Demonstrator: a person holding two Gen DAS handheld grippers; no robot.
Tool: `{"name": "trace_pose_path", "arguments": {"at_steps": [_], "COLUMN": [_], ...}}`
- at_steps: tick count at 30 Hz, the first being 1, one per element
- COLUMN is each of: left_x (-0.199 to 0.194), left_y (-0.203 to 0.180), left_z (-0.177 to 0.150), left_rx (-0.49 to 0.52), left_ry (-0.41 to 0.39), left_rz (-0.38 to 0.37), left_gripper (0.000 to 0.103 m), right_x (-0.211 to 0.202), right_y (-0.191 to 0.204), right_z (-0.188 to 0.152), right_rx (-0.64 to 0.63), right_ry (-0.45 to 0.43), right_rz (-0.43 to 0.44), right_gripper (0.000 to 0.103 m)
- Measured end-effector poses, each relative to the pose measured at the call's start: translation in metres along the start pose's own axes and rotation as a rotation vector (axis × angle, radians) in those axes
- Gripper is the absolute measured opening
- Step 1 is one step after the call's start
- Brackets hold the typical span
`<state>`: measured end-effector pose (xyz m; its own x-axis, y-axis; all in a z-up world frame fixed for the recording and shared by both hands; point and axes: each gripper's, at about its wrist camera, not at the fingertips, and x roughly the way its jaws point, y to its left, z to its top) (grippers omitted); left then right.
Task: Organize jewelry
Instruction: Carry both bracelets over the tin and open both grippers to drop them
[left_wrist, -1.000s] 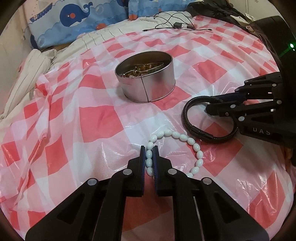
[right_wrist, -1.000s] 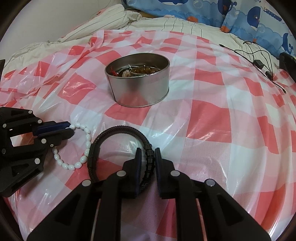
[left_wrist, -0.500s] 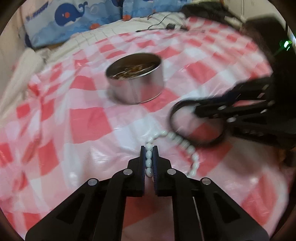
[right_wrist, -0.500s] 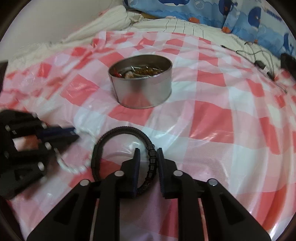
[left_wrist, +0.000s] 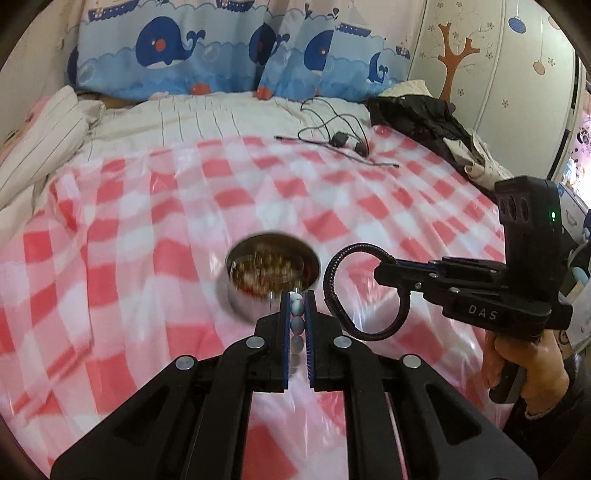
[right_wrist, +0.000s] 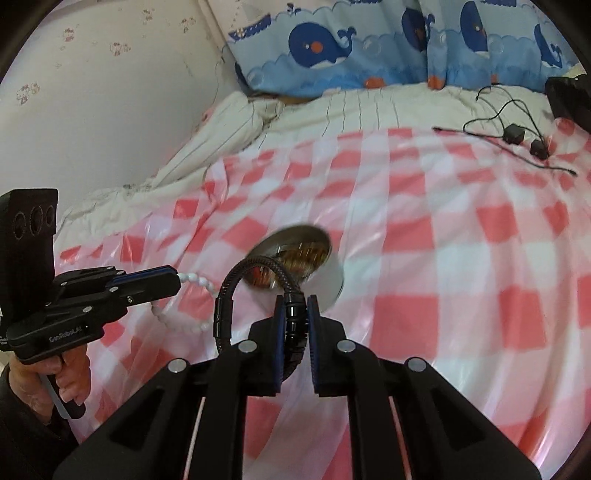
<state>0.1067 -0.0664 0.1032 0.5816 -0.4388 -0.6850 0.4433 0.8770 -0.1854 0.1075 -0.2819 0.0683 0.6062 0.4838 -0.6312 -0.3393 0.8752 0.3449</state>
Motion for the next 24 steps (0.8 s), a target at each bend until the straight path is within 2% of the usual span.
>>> {"name": "trace_pose_path", "arguments": {"at_steps": [4, 7, 8, 10, 11, 13, 15, 16, 18, 20, 22, 24], "left_x": [0.015, 0.031, 0.039, 0.059, 0.073, 0.090, 0.087, 0.081, 0.064, 0.047, 0.030, 0.015], "left_y": [0.002, 0.006, 0.010, 0.018, 0.025, 0.033, 0.041, 0.045, 0.050, 0.053, 0.058, 0.063], "left_z": [0.021, 0.033, 0.035, 0.036, 0.035, 0.030, 0.025, 0.023, 0.019, 0.013, 0.007, -0.003], "left_rx": [-0.024, -0.072, -0.091, -0.112, -0.127, -0.130, -0.135, -0.138, -0.128, -0.117, -0.123, -0.139], "left_ry": [-0.019, -0.047, -0.042, -0.013, 0.030, 0.095, 0.089, 0.078, 0.049, 0.033, 0.011, -0.004], "left_rz": [-0.037, -0.114, -0.117, -0.093, -0.086, -0.008, 0.025, 0.038, 0.081, 0.105, 0.121, 0.123], "left_gripper": [0.006, 0.006, 0.006, 0.007, 0.007, 0.010, 0.018, 0.029, 0.038, 0.040, 0.048, 0.050], "right_x": [0.002, 0.004, 0.004, 0.007, 0.009, 0.015, 0.022, 0.026, 0.035, 0.046, 0.056, 0.071], "right_y": [-0.008, -0.014, -0.015, -0.018, -0.019, -0.018, -0.013, -0.010, -0.004, 0.005, 0.012, 0.017], "right_z": [0.011, 0.017, 0.018, 0.022, 0.023, 0.026, 0.030, 0.032, 0.036, 0.042, 0.047, 0.047], "right_rx": [0.004, 0.007, 0.008, 0.010, 0.009, 0.000, -0.015, -0.026, -0.047, -0.075, -0.099, -0.124], "right_ry": [-0.013, -0.019, -0.019, -0.018, -0.016, -0.006, 0.004, 0.010, 0.020, 0.033, 0.043, 0.074], "right_rz": [-0.010, -0.020, -0.023, -0.029, -0.030, -0.028, -0.028, -0.026, -0.024, -0.025, -0.036, -0.063], "right_gripper": [0.012, 0.012, 0.012, 0.012, 0.012, 0.012, 0.012, 0.012, 0.012, 0.012, 0.012, 0.012]}}
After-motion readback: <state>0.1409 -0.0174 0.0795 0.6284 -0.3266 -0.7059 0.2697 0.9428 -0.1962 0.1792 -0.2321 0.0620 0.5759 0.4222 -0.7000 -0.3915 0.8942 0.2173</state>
